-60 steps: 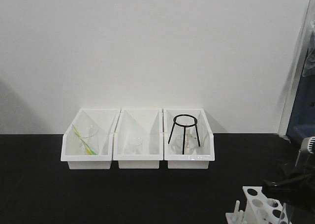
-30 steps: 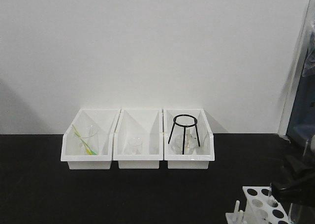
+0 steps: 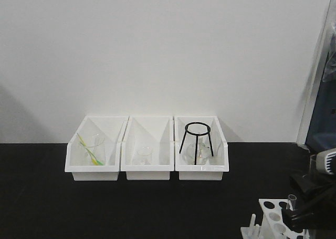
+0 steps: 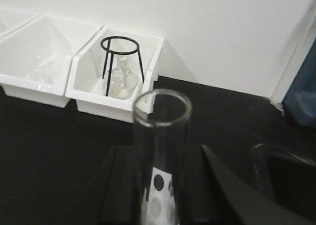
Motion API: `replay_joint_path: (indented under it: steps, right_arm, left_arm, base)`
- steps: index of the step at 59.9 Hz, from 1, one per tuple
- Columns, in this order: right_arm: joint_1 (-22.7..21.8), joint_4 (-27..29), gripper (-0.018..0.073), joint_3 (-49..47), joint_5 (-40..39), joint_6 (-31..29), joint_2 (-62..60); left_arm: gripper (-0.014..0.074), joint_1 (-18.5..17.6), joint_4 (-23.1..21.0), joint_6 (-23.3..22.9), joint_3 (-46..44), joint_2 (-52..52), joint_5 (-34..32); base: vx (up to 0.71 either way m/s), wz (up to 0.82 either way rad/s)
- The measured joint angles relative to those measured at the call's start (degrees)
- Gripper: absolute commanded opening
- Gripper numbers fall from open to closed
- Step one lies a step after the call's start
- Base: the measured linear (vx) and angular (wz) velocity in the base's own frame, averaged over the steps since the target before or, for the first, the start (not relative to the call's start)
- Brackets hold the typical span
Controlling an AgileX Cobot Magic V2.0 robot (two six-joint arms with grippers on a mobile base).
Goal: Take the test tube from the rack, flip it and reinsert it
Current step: 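Lower the held tube into a rack hole with the right gripper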
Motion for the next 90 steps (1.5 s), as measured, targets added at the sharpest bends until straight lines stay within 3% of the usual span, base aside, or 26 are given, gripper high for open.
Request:
replay_joint_path:
  steps: [9,16,23,31,40,44,50,57,76,90]
  right_arm:
    - [0.0,24.6,-0.0009,-4.5,-1.4,-27.0,0.0]
    - [0.0,35.0,-0.0009,-6.5,-1.1,-37.4,0.0]
    - [0.0,38.3,-0.0009,-6.6,-1.2,-38.8,0.0]
    - [-0.8,40.4,-0.0009,-6.6,-5.0,-35.9,0.2]
    - [-6.5,44.8,-0.0009,-6.6,-9.3,-35.2,0.7]
    - [-9.2,51.9,-0.0009,-6.6,-9.3,-39.8,0.7]
    - [-11.6,62.3,-0.0009,-6.6,-9.3,-52.4,0.7]
    - [-11.8,68.4,-0.0009,-6.2,-10.0,-60.8,0.7]
    - [-11.9,71.9,-0.0009,7.0,-24.9,-62.9,0.9]
    - [-11.9,71.0,-0.0009,7.9,-30.8,-62.7,5.4]
  left_arm:
    - [-0.0006,0.0,0.0,0.0,0.0,0.0,0.0]
    - [-0.0006,0.0,0.0,0.0,0.0,0.0,0.0]
    - [-0.0006,0.0,0.0,0.0,0.0,0.0,0.0]
    - [-0.0006,0.0,0.0,0.0,0.0,0.0,0.0]
    - [-0.0006,0.0,0.0,0.0,0.0,0.0,0.0]
    - [-0.0006,0.0,0.0,0.0,0.0,0.0,0.0]
    - [-0.0006,0.0,0.0,0.0,0.0,0.0,0.0]
    - [-0.0006,0.0,0.0,0.0,0.0,0.0,0.0]
    - [-0.0006,0.0,0.0,0.0,0.0,0.0,0.0]
    - [-0.0006,0.0,0.0,0.0,0.0,0.0,0.0]
  base:
    - [0.0,0.0]
    - [0.0,0.0]
    - [0.0,0.0]
    - [0.0,0.0]
    - [0.0,0.0]
    - [0.0,0.0]
    - [0.0,0.0]
    - [0.0,0.0]
    - [0.0,0.0]
    - [0.0,0.0]
